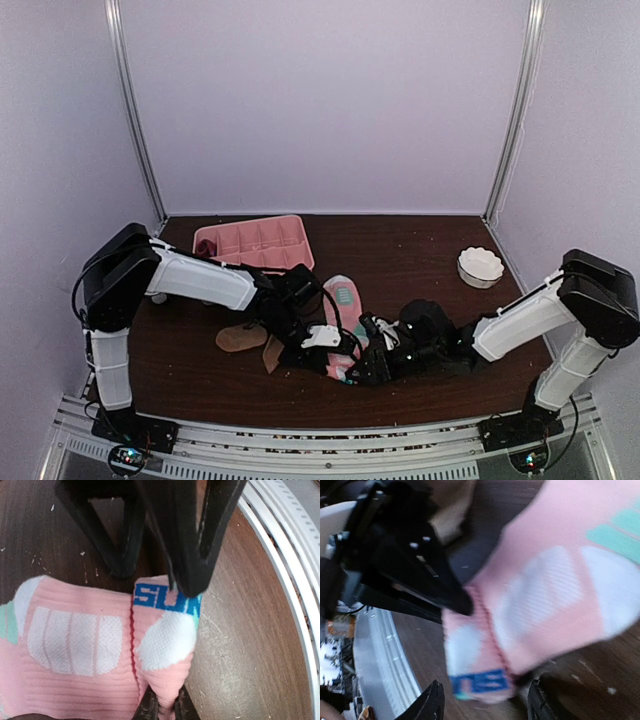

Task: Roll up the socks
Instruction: Pick up the sock from the center of the board.

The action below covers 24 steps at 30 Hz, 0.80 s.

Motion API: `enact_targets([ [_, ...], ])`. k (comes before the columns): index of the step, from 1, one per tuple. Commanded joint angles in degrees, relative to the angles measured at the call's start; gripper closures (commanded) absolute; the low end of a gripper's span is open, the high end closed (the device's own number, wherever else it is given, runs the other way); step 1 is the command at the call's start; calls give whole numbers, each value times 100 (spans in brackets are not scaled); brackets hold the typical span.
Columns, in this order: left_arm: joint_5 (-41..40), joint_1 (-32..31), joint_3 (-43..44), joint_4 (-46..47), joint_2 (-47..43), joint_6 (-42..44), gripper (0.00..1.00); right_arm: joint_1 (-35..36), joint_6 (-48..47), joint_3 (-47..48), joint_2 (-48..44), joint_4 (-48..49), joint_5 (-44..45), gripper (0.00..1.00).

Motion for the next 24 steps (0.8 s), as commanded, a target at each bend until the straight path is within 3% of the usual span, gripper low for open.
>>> enact_targets([
  [1, 577, 236, 199, -1242, 482, -341, 98, -44, -274, -617, -535, -1060, 1487, 41],
  [5, 825, 283, 459, -1580, 650, -445, 98, 66, -626, -981, -1562, -1084, 2400, 32],
  [6, 950, 303, 533, -1716, 707, -454, 98, 126, -718, -1067, -1840, -1090, 2685, 25],
  [7, 1043, 326, 618, -1839, 780, -462, 97, 175, -808, -1153, -2120, -1117, 2970, 6],
  [8, 1095, 336, 712, -1977, 859, -473, 98, 208, -880, -1205, -2385, -1169, 3250, 0],
  [11, 1159, 339, 915, -2307, 1081, -439, 97, 260, -965, -1423, -3211, -1134, 3962, 1],
  [13, 1120, 348, 950, -2360, 1141, -441, 97, 244, -473, -1590, -3640, -1245, 4769, 0],
  [17, 1049, 380, 996, -2366, 1193, -520, 97, 154, -226, -2115, -4016, -586, 4769, 0],
  [19, 1126, 404, 1037, -2425, 1229, -527, 98, 236, -844, -2084, -3881, -382, 4267, 1],
  [24, 1283, 452, 1330, -2757, 1510, -546, 98, 1354, -2622, -1661, -3024, -340, 4197, 17],
])
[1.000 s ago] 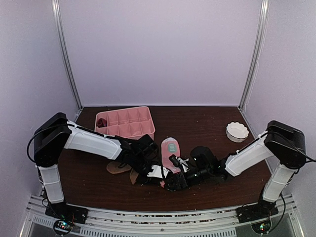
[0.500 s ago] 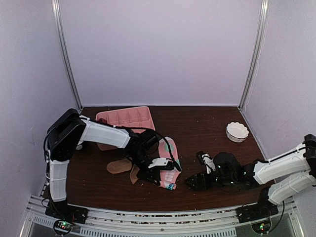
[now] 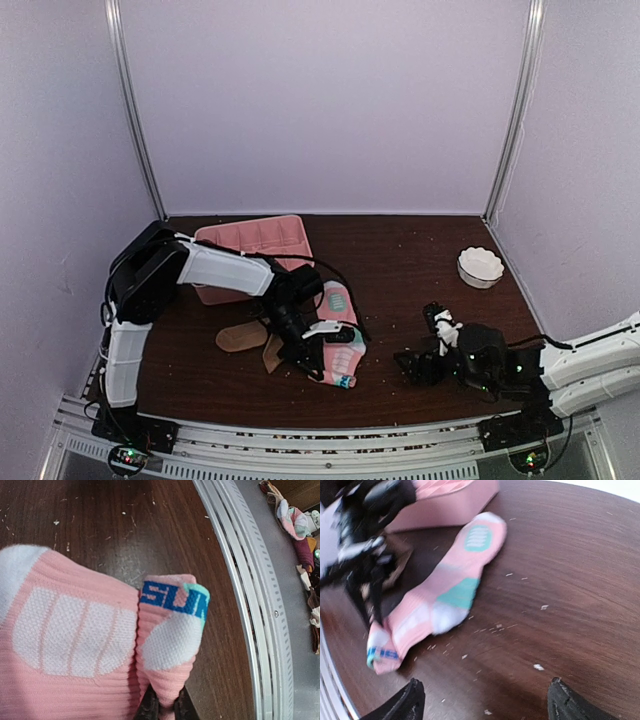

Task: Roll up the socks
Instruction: Pick up the sock from the center of the board.

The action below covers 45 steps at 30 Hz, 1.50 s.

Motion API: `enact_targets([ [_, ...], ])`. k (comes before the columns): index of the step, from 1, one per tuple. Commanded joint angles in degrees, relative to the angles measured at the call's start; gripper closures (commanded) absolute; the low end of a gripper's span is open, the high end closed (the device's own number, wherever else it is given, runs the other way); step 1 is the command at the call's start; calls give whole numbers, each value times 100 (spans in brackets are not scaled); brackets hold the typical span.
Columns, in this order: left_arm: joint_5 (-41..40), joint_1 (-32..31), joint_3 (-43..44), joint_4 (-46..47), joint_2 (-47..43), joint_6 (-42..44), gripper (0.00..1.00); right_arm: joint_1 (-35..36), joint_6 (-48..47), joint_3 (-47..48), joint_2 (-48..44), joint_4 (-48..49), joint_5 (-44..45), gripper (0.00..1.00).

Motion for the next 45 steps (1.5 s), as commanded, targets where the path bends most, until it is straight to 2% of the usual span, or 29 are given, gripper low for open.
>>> enact_targets([
  [1, -246, 70, 102, -651, 506, -82, 98, 887, -1652, 440, 673, 296, -17, 19],
  [6, -50, 109, 231, -848, 615, -37, 98, 1768, -2759, 1154, 1779, 330, 109, 27],
  [9, -89, 109, 275, -934, 673, 22, 97, 2044, -3371, 1705, 2431, 156, 316, 34],
  [14, -249, 112, 292, -935, 726, 52, 98, 2161, -4129, 2466, 3300, -109, 755, 56],
  [17, -264, 119, 298, -935, 737, 62, 98, 2151, -4408, 2649, 3485, -77, 792, 61],
  [22, -256, 119, 302, -940, 754, 96, 97, 2088, -4637, 2849, 3780, -273, 560, 66],
  [37, -291, 119, 389, -1129, 772, 329, 96, 1678, -4488, 2866, 4172, -367, 278, 73],
  [45, -517, 119, 594, -1264, 863, 418, 92, 1507, -4163, 2835, 4438, -498, 17, 72],
])
